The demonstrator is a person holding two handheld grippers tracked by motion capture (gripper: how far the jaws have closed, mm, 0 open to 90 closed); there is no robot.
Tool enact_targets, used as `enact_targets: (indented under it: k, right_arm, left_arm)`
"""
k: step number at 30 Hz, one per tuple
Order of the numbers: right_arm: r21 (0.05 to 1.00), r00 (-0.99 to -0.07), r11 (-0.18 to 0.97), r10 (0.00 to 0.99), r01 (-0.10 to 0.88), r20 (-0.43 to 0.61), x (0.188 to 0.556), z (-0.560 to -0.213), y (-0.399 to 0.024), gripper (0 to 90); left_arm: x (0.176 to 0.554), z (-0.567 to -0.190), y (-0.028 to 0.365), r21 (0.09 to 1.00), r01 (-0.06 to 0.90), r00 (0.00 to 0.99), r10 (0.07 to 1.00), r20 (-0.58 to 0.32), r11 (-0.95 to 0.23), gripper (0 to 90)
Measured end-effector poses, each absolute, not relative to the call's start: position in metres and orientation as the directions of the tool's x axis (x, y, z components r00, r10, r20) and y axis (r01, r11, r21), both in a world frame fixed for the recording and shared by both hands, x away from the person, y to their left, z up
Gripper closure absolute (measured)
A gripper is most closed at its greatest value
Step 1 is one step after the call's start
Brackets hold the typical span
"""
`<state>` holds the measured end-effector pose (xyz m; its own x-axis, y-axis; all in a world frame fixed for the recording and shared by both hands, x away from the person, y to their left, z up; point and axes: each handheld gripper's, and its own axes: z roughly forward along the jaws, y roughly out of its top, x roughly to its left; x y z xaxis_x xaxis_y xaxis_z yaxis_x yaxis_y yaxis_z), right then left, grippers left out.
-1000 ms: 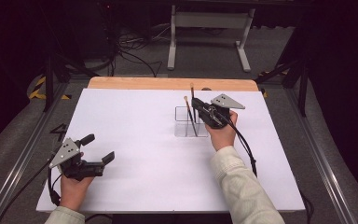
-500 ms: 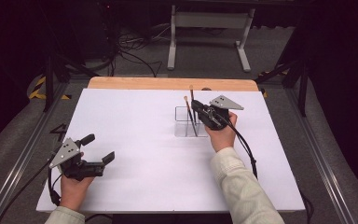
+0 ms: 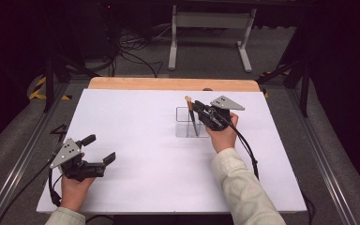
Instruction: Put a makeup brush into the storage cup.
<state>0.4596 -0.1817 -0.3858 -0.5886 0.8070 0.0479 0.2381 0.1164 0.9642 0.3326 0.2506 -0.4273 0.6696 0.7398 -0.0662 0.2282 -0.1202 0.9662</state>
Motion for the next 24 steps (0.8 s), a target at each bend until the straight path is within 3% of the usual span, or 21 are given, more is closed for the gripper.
enact_targets:
  k: [5,13,24]
  right_arm:
    - [0.968,-0.605,0.102,0.794,0.229,0.059,0.459,-0.385,-0.183,61.6]
    - [0.972,-0.613,0.115,0.790,0.205,0.036,0.457,-0.379,-0.186,28.8]
    - [0.979,-0.647,0.131,0.762,0.157,0.002,0.440,-0.361,-0.197,6.4]
  left_arm:
    - [0.333,-0.428,0.250,0.967,0.224,0.671,0.739,-0.063,-0.120,0.4]
    - [0.334,-0.427,0.250,0.967,0.224,0.670,0.740,-0.065,-0.118,0.3]
    - [0.334,-0.427,0.250,0.968,0.224,0.668,0.742,-0.064,-0.117,0.3]
